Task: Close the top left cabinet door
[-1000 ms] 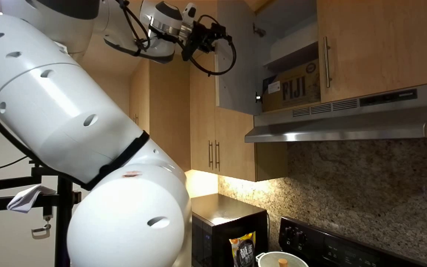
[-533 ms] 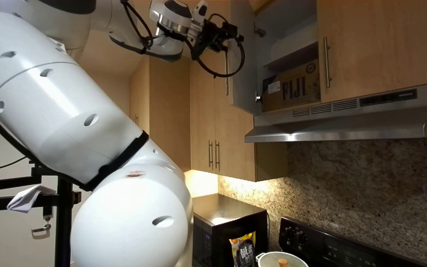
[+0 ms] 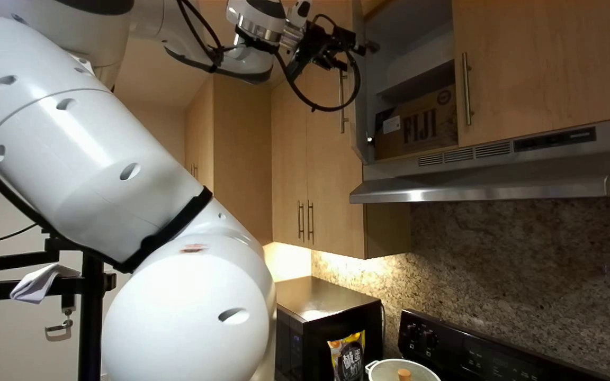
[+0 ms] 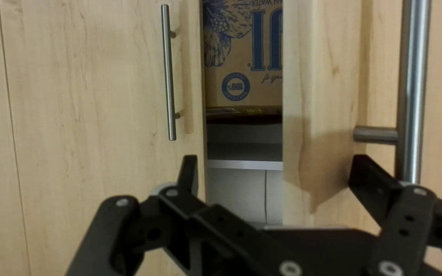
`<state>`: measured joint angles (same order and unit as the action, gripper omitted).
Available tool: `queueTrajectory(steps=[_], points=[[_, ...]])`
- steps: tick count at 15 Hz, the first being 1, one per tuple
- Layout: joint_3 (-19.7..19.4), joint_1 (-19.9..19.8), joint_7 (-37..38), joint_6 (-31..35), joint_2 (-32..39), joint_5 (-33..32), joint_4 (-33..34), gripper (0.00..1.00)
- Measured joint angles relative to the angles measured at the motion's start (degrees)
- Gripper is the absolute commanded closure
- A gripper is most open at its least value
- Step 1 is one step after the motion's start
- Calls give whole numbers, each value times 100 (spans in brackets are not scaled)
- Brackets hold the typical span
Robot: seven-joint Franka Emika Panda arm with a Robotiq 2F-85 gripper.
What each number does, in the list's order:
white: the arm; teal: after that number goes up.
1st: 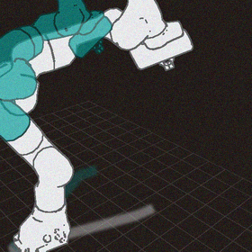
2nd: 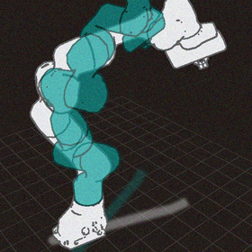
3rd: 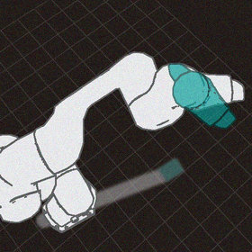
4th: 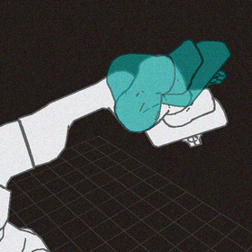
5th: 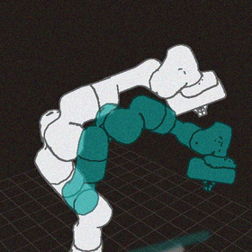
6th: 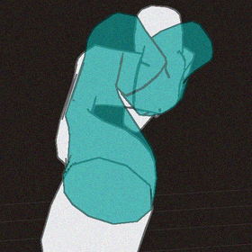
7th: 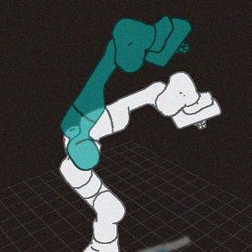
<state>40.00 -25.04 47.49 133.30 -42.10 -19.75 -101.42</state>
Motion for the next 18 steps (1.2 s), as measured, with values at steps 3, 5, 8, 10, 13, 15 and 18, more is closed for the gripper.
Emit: queueTrajectory(steps=[3, 5, 8, 10, 13, 15, 18], points=[[-169, 7, 127, -110, -98, -1, 1, 0], [-255, 15, 149, -176, -122, -1, 1, 0], [-345, 30, 150, -282, -71, -1, 0, 0], [-374, 38, 150, -346, 15, -1, 0, 0], [-413, 49, 151, -435, 131, -1, 12, 0], [-439, 108, 151, -523, 140, -1, 23, 0], [-451, 410, 151, -560, 67, -7, 23, 0]])
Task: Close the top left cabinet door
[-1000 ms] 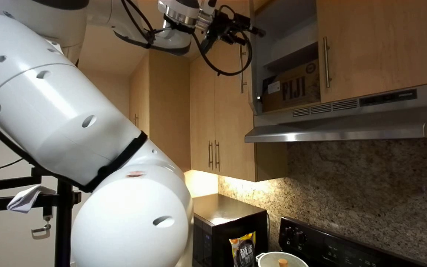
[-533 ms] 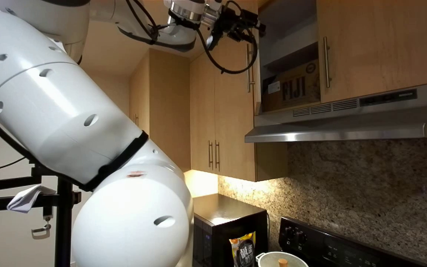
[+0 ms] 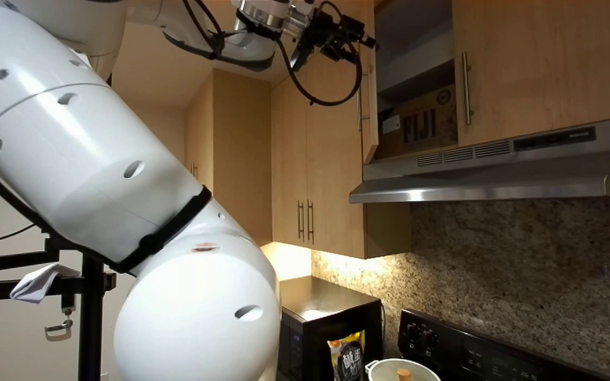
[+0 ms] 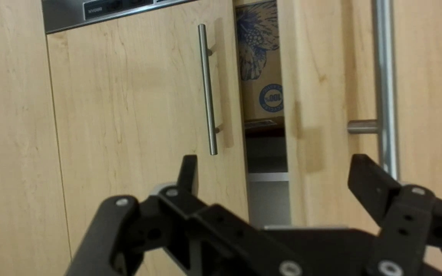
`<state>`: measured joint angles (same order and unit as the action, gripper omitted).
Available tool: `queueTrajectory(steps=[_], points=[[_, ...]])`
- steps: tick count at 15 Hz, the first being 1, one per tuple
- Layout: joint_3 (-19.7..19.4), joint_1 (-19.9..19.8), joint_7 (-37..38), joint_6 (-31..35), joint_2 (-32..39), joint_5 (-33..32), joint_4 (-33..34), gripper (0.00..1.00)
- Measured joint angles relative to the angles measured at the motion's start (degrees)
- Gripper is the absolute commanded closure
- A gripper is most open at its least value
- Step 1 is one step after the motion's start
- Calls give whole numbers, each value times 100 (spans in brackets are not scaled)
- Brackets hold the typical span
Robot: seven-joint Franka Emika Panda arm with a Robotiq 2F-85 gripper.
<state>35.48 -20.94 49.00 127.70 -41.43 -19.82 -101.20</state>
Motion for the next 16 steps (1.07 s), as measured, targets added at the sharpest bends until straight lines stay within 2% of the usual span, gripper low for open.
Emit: queueTrajectory(steps=[4, 6, 10, 16], points=[[55, 603, -1, -256, -158, 0, -3, 0], [163, 770, -2, -391, -184, 0, 0, 0], [403, 774, -44, -510, -58, -9, 5, 0], [586, 707, -312, -510, 515, -361, 78, 0]])
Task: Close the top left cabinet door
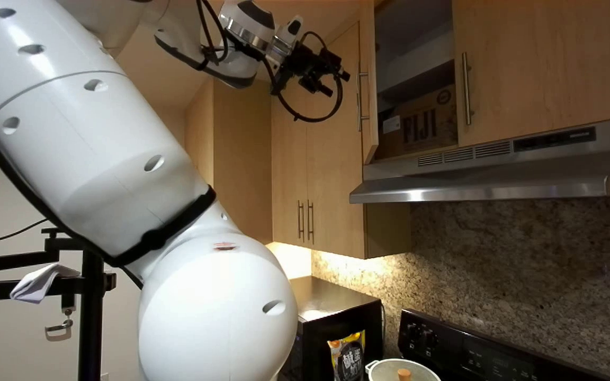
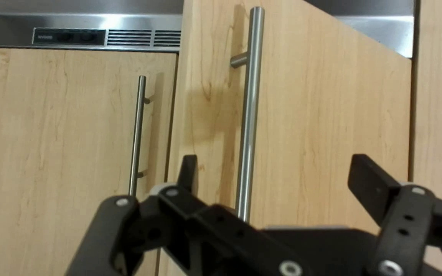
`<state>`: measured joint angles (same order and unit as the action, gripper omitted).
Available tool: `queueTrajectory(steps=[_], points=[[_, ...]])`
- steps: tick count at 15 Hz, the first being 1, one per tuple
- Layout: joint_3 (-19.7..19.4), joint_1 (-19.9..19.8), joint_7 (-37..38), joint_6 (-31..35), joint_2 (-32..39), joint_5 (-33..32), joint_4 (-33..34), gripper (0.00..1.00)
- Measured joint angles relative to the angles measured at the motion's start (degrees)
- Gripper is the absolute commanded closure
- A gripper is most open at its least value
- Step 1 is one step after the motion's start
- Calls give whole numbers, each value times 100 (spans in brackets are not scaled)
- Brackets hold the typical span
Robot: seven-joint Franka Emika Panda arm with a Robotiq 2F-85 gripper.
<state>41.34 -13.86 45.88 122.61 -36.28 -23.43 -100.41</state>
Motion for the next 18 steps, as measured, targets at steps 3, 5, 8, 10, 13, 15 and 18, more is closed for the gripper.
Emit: queueTrajectory(steps=[3, 5, 8, 10, 13, 15, 18], points=[[10, -10, -138, 0, 309, -187, 146, 0], [7, -9, -236, 0, 531, -260, 275, 0], [-3, -4, -321, 0, 849, -407, 473, 0], [-16, 9, -360, -1, 1037, -484, 597, 0], [-78, 83, -371, -2, 1263, -605, 733, 0], [-162, 146, -371, -2, 1384, -661, 789, 0], [-337, 263, -371, -2, 1550, -698, 842, 0]])
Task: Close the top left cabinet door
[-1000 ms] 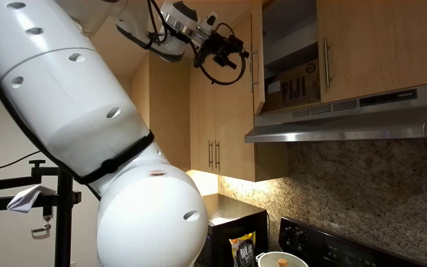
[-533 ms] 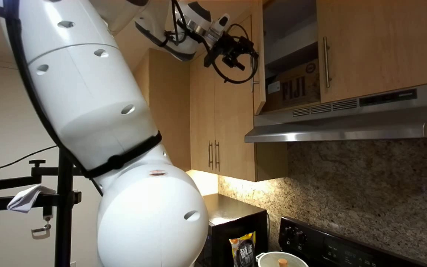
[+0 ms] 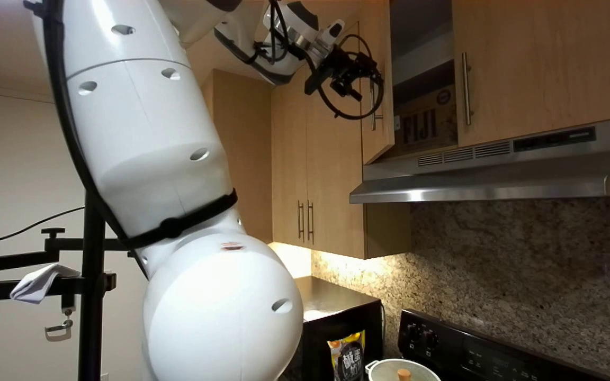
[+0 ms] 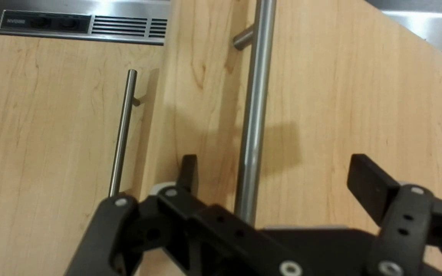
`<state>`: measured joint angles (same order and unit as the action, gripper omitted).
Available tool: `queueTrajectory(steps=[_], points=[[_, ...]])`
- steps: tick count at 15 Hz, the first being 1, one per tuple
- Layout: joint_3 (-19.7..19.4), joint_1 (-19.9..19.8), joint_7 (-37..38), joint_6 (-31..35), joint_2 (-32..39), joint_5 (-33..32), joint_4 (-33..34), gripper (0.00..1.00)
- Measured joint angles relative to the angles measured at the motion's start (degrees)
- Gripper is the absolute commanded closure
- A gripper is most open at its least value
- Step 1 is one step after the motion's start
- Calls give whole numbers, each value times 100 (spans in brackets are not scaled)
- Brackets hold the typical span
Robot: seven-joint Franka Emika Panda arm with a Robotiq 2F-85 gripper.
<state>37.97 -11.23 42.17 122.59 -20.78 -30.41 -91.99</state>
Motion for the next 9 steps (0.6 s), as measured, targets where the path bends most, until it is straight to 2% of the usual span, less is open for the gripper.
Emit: queueTrajectory(steps=[5, 9], points=[[-457, 286, 0, 7, 204, -43, 5, 0], [-955, 677, -12, 48, 357, -43, 5, 0]])
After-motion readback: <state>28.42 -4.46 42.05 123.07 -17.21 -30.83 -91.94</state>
